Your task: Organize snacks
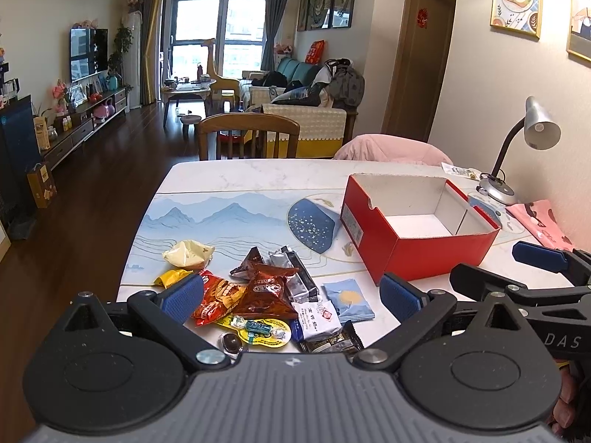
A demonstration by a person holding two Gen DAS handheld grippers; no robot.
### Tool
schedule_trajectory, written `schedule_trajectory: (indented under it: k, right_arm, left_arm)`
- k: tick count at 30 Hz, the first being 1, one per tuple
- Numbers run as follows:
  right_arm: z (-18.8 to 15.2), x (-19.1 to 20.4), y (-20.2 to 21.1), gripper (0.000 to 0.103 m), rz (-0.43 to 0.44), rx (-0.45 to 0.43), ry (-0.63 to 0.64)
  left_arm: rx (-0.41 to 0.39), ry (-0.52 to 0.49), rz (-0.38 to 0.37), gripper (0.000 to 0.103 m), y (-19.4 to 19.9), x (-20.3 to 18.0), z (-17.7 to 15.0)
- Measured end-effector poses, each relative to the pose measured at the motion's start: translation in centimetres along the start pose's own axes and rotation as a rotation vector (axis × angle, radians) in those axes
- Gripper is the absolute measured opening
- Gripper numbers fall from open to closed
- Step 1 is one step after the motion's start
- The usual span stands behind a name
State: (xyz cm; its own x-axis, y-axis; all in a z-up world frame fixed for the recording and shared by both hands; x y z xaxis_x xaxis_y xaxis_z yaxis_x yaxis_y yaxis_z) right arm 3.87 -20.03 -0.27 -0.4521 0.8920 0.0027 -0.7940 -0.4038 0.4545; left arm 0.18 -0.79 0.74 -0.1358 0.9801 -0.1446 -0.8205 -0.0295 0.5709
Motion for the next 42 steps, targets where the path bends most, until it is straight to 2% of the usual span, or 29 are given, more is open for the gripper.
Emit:
schedule_trajectory:
  k: [28, 42]
  right_arm:
    - [0.5, -0.1, 0.6, 0.103, 0.017, -0.013, 0.015]
    - [0.9, -0.4, 0.4, 0.103, 0.02, 0.005, 0.023]
  left_arm:
    - [-0.004, 0.005, -0.001, 0.102, 0.1, 0.0, 0.0]
    - [0.014, 0.022, 0.005, 0.102, 0.0, -0.4, 1.4]
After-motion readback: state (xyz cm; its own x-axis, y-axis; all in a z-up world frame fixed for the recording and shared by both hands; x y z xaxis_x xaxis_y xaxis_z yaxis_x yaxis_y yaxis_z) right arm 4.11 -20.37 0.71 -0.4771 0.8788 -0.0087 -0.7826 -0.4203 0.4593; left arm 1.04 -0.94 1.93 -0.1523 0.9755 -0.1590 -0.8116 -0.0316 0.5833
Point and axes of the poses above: each gripper's, at about its wrist camera, not at the fingertips, and y roughly against the way its jaws point, x to its left, z to its top, the point moved 2 cm from there along -y, roughly the way its jaws point, and after that the axes turned 4 degrees about y, right-handed, at the moved point
